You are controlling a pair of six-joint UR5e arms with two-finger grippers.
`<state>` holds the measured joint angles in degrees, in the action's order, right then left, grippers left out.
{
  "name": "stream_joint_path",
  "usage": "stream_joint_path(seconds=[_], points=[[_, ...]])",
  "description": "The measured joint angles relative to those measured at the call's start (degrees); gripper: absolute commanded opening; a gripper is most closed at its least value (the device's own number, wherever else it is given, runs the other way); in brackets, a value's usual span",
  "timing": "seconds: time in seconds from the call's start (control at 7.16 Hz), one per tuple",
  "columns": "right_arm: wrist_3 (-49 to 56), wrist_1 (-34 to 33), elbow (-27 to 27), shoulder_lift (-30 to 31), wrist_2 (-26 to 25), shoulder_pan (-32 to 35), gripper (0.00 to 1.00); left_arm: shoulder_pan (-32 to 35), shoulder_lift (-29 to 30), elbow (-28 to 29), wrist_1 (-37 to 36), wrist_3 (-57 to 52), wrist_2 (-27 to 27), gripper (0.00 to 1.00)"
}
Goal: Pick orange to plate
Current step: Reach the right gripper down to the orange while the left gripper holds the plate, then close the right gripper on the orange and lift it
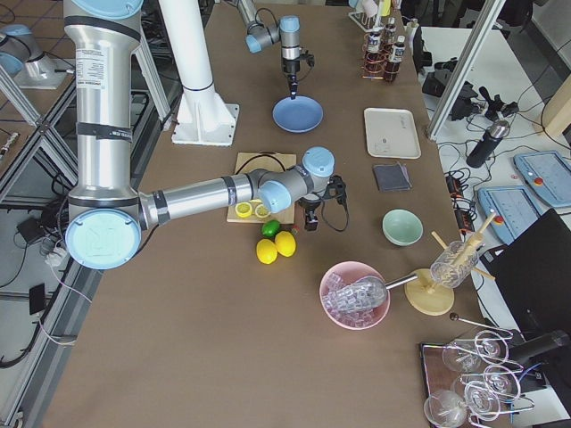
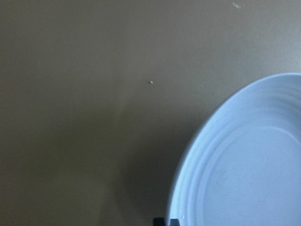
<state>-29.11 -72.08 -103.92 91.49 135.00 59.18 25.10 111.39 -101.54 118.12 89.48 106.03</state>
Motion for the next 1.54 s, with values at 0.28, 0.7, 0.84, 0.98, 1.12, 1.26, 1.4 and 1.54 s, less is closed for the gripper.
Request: stream_joint_path(seconds=[0.28,0.7,0.84,0.98,1.12,1.26,1.4,1.54], points=[[-7.5,0.0,-1.5,-2.4,-2.3,-4.4,1.0,-1.7,2.0,1.6,-0.2,0.6,-1.5,0.0],[-14.3,-0.1,-1.0,-6.7,-9.4,-10.6,0.99,-2.6,3.1,2.7,-0.2,0.7,-2.2,0.0],[-14.7,-0.2,0.6,-8.0,-10.9,-11.4,0.99,-2.8,3.1,2.7,-0.2,0.7,-2.2,0.0],[-14.8,-0.2,2.1,-8.8,-12.2,-12.0,0.99,-3.0,3.2,2.7,-0.1,0.7,-2.2,0.0],[-14.8,-0.2,3.3,-9.2,-13.2,-12.5,0.99,-3.1,3.3,2.7,-0.1,0.7,-2.3,0.46],[-14.8,-0.2,4.1,-9.3,-13.5,-12.8,0.99,-3.2,3.5,2.8,-0.1,0.7,-2.3,0.85],[-14.9,-0.2,4.6,-9.5,-13.5,-13.0,0.98,-3.2,3.7,2.8,-0.1,0.7,-2.3,0.96],[-15.1,-0.3,4.9,-9.6,-13.4,-13.1,0.93,-3.2,4.0,2.7,-0.1,0.6,-2.3,0.96]])
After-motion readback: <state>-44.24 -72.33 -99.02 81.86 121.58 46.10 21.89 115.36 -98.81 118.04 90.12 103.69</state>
